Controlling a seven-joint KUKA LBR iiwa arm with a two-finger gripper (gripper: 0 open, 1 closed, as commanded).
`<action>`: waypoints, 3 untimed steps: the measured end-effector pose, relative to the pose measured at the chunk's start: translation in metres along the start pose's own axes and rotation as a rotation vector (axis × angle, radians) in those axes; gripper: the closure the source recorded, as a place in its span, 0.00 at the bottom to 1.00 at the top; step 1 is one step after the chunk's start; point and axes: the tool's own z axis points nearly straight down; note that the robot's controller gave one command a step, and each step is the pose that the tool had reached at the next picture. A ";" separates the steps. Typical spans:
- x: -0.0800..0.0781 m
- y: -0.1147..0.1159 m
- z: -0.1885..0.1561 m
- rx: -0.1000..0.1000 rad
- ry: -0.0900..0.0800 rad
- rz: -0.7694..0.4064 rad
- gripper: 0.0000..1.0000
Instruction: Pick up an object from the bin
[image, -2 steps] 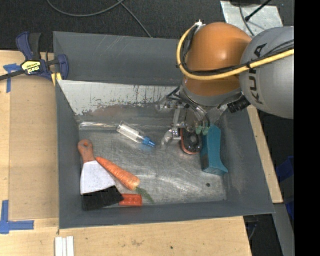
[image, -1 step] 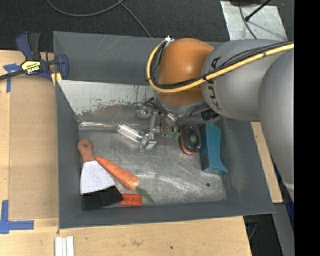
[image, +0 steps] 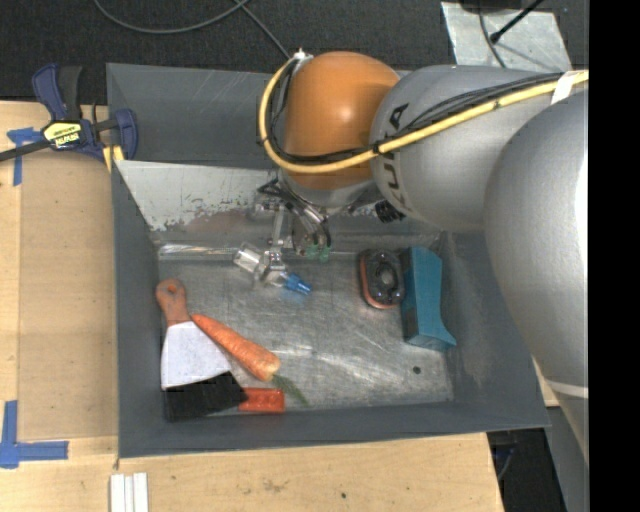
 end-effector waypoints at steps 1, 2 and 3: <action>-0.001 0.001 0.041 0.003 0.006 -0.066 0.00; -0.002 -0.012 0.079 0.000 0.001 0.085 0.00; -0.002 -0.011 0.076 0.000 0.001 0.108 1.00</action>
Offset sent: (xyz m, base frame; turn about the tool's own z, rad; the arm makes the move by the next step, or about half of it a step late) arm 0.0005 -0.0161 -0.0924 0.1280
